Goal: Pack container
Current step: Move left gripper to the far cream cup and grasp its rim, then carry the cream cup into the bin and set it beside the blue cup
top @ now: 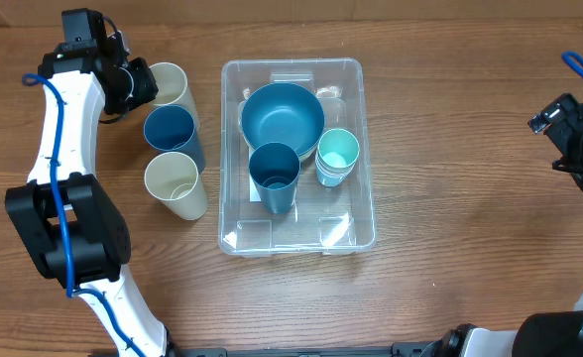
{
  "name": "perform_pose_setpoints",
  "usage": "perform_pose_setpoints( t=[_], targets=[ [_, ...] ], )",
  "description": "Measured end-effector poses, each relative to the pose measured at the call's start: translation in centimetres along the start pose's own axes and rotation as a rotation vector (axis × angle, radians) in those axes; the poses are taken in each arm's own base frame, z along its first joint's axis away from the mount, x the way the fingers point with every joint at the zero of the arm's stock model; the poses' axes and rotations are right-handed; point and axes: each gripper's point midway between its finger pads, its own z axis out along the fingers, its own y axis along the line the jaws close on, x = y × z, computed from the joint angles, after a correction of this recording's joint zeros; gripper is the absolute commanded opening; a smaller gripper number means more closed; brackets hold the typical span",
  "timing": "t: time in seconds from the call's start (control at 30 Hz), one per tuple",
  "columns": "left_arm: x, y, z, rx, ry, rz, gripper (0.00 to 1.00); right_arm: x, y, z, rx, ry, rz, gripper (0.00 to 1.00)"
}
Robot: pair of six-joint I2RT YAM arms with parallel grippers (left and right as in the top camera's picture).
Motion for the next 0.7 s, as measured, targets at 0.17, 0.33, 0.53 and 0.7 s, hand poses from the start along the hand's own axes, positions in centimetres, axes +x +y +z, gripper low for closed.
perform_pose_setpoints(
  t=[0.17,0.33,0.53,0.7],
  targets=[
    [-0.6,0.4,0.5,-0.020,-0.022,-0.008,0.04,0.0,0.0,0.0,0.001,0.000,0.000,1.00],
    [-0.8,0.7,0.5,-0.039,-0.035,-0.015,0.04,0.0,0.0,0.0,0.000,0.001,0.000,1.00],
    [-1.2,0.4,-1.2,-0.052,-0.026,-0.028,0.04,0.0,0.0,0.0,0.000,0.001,0.000,1.00],
    [-2.6,-1.2,-7.0,-0.056,-0.050,-0.019,0.04,0.0,0.0,0.0,0.000,0.000,0.000,1.00]
  ],
)
